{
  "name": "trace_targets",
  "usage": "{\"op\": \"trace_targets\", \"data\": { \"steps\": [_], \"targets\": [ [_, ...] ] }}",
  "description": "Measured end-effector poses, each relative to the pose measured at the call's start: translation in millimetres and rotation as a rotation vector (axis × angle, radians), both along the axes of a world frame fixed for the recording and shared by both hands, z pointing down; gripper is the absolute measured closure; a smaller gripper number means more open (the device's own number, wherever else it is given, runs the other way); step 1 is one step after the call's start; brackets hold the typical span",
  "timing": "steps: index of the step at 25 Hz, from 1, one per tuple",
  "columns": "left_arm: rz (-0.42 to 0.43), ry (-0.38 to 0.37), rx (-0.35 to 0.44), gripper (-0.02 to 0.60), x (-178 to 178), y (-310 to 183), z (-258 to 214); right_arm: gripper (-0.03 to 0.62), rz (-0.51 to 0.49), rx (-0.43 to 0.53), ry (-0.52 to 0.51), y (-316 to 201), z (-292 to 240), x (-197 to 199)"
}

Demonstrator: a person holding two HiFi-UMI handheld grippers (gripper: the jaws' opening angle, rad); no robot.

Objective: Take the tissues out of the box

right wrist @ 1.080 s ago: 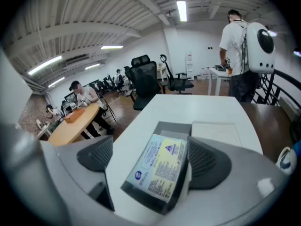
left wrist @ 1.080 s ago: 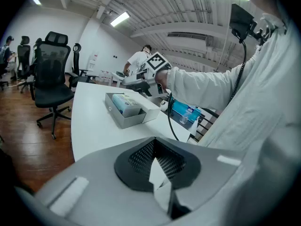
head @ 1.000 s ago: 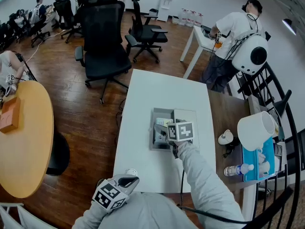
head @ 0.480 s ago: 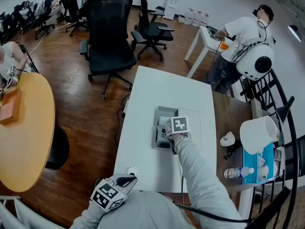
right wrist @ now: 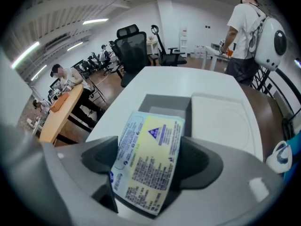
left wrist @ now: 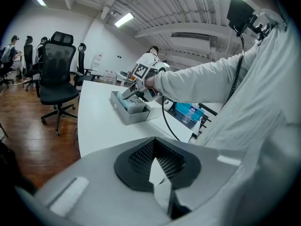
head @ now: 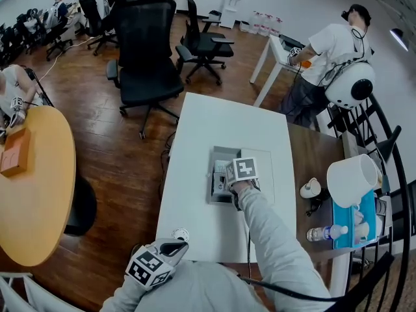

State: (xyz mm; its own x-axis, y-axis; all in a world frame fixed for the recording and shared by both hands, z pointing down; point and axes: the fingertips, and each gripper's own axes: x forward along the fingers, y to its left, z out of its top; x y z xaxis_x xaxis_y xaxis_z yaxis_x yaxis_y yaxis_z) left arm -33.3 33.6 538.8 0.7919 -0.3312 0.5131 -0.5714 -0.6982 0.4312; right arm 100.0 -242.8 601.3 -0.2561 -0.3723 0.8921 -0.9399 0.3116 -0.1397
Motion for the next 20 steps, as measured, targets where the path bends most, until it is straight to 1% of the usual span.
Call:
{"op": "trace_targets", "data": {
  "steps": [3,5,7,9,11,12,14,18,20],
  "targets": [
    [0.007,-0.002,-0.001,0.568,-0.6,0.4,-0.5,0.177,-0.038,0.068,-0.033,-2.8,-22.7,0.5],
    [0.015,-0.004,0.0,0.568,0.0,0.5,-0.3,0.178,-0.102,0.138,-0.074,-1.4,-54.3,-3.0],
    [0.026,-0.006,0.004,0.568,3.0,1.8,0.2,0.177,-0.228,0.228,-0.119,12.5,-97.2,-8.8],
    [0.036,-0.009,0.005,0.568,6.7,2.9,1.1,0.177,-0.395,0.308,-0.161,44.3,-143.8,-15.5],
    [0.042,-0.009,0.002,0.568,9.5,3.5,2.1,0.178,-0.546,0.338,-0.179,88.6,-178.2,-19.4],
    [0.044,-0.01,-0.001,0.568,10.6,3.7,2.3,0.178,-0.607,0.331,-0.177,111.6,-185.4,-19.8],
    [0.049,-0.01,-0.005,0.568,13.5,4.3,2.3,0.177,-0.705,0.286,-0.145,152.3,-176.1,-17.1],
    [0.077,-0.021,-0.001,0.568,25.0,8.3,2.5,0.177,-0.83,0.146,-0.002,200.4,-103.0,-3.7],
    [0.09,-0.029,0.004,0.568,29.6,11.4,2.6,0.177,-0.904,0.095,0.034,216.3,-71.1,-4.1]
  ]
}}
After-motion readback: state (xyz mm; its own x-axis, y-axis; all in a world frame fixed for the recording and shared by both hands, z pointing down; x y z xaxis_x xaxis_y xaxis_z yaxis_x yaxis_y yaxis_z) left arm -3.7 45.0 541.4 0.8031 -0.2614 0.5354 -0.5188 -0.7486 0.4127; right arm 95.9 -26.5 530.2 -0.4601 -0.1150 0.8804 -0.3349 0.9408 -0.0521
